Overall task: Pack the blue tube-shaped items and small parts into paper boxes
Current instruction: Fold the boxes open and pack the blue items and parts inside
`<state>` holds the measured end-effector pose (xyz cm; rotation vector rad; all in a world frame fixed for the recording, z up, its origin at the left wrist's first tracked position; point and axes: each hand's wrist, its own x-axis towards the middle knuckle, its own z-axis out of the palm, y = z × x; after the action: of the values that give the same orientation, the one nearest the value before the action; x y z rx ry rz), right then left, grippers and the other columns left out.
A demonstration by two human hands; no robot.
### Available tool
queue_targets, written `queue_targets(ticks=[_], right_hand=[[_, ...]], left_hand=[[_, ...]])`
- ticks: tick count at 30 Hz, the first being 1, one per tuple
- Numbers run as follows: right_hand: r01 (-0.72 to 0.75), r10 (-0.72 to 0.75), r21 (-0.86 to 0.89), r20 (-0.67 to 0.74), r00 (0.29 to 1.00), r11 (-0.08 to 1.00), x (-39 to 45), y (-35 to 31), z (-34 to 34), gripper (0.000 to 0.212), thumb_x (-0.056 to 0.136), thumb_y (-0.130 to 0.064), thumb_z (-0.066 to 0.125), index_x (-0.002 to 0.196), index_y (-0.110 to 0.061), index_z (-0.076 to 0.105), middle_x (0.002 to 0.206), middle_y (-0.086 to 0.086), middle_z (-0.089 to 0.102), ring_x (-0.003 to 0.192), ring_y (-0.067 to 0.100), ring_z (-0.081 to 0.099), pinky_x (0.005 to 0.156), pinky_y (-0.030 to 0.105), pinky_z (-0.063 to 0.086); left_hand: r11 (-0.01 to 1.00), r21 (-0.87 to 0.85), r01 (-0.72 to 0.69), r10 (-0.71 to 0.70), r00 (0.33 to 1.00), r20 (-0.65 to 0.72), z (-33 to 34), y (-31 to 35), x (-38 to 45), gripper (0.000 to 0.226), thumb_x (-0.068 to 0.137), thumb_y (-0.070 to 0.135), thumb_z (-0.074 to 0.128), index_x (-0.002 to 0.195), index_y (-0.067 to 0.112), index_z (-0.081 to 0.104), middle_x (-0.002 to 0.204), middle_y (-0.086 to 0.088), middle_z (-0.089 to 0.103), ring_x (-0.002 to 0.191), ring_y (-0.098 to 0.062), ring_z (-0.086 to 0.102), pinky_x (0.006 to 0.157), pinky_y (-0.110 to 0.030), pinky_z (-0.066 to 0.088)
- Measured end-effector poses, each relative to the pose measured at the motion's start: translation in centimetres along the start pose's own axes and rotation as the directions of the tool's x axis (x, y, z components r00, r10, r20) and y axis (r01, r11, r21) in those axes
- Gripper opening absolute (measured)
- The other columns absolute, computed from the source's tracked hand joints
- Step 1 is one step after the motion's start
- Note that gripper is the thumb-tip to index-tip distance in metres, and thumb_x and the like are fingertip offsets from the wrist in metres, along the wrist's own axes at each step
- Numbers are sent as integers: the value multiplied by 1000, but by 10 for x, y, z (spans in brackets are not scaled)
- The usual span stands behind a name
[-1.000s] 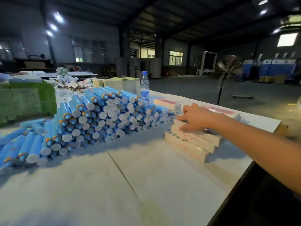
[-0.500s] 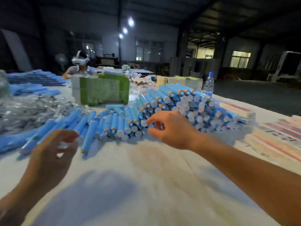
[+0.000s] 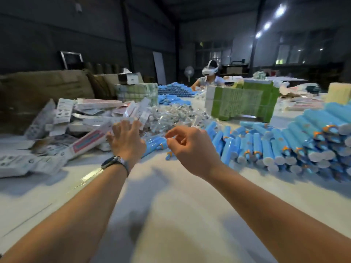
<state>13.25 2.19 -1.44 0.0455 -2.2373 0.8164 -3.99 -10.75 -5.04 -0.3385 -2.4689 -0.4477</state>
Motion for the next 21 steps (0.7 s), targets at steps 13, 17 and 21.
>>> queue_targets(ticks=[13, 17, 21], right_hand=[[-60, 60, -26, -14, 998, 998, 2, 27, -14, 17, 82, -16, 64, 90, -26, 74, 52, -15, 54, 53, 3, 48, 64, 30, 46], [-137, 138, 10, -49, 989, 990, 13, 30, -32, 17, 85, -20, 65, 99, -29, 71, 64, -13, 60, 64, 2, 55, 67, 27, 41], [-199, 199, 0, -32, 979, 980, 22, 34, -70, 38, 88, -18, 64, 124, -29, 59, 105, -5, 60, 92, 11, 56, 85, 31, 45]], left_hand=[[990, 141, 31, -27, 999, -30, -22, -17, 41, 56, 88, 30, 65, 136, 35, 37, 130, -11, 46, 119, -38, 47, 95, -54, 38], [815, -533, -227, 52, 945, -322, -67, 49, 22, 62, 77, 34, 70, 131, 24, 40, 109, 0, 50, 93, -24, 56, 73, -36, 46], [86, -996, 16, -162, 987, 2, -80, 93, -11, 47, 82, 23, 69, 113, 29, 33, 107, -5, 59, 90, -19, 66, 62, -23, 57]])
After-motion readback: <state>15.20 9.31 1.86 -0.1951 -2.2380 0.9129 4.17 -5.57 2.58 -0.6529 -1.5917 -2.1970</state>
